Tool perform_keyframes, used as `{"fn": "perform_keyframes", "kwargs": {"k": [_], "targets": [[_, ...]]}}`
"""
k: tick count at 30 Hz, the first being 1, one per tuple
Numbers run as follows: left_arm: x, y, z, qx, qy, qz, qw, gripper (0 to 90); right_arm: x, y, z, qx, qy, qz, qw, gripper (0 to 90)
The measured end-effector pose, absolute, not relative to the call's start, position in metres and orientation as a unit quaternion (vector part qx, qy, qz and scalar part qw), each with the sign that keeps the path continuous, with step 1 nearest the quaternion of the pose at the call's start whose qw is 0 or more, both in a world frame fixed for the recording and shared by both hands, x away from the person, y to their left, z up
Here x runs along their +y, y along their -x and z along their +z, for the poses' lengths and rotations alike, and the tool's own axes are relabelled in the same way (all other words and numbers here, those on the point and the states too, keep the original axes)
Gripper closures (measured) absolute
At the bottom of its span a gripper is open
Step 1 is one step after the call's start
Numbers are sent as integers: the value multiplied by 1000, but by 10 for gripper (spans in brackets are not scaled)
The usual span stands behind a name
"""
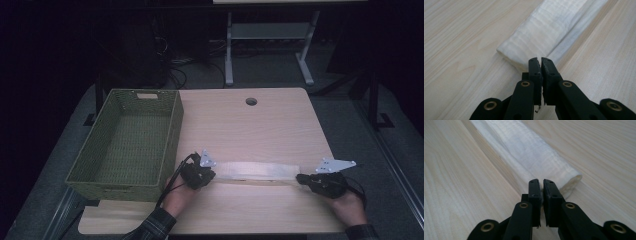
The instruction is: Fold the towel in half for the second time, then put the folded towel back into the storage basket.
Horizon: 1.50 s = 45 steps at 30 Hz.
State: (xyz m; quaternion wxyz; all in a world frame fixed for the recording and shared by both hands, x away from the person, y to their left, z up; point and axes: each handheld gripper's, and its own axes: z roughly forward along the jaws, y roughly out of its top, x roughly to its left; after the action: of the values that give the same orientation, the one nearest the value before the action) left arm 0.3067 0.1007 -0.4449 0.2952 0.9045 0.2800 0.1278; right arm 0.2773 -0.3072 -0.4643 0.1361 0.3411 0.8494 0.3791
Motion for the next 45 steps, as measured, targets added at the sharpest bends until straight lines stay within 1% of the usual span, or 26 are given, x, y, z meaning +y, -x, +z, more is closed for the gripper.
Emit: {"fn": "perform_keyframes", "kwargs": {"k": [1,2,3,4,5,6,7,8,9,10,12,14,22,31,40,45], "targets": [[101,-307,-445,280,-905,128,295,847,-307,-277,-464,849,-341,379,136,831],[101,-306,-445,280,-904,132,295,847,-307,-277,-464,850,-342,380,131,793],[102,-307,-443,283,-901,134,300,751,-309,-277,-462,846,-346,386,129,692],[103,-307,-441,285,-898,131,308,700,-311,-277,-460,841,-351,392,126,649],[103,-307,-441,285,-898,131,308,658,-311,-277,-460,841,-351,392,126,649],[103,-307,-436,286,-893,134,320,622,-313,-278,-454,830,-361,407,123,575],[103,-307,-436,286,-893,134,320,588,-313,-278,-454,830,-361,407,123,575],[103,-309,-431,286,-889,129,333,554,-315,-279,-451,823,-367,417,121,525],[103,-309,-431,286,-889,129,333,532,-315,-279,-451,823,-367,417,121,525],[103,-309,-430,285,-888,127,336,532,-316,-279,-449,821,-367,419,124,506],[103,-312,-428,284,-886,122,345,487,-316,-279,-447,818,-370,422,125,488],[101,-317,-425,279,-885,118,353,451,-314,-283,-446,817,-375,418,132,449],[90,-335,-420,260,-886,99,371,414,-307,-295,-444,818,-384,403,144,457],[74,-351,-419,227,-899,82,365,389,-304,-307,-445,813,-399,397,148,475],[43,-372,-429,200,-906,57,369,381,-304,-313,-447,809,-409,394,152,480],[35,-380,-437,189,-913,48,359,382,-303,-314,-448,809,-411,392,151,482]]}}
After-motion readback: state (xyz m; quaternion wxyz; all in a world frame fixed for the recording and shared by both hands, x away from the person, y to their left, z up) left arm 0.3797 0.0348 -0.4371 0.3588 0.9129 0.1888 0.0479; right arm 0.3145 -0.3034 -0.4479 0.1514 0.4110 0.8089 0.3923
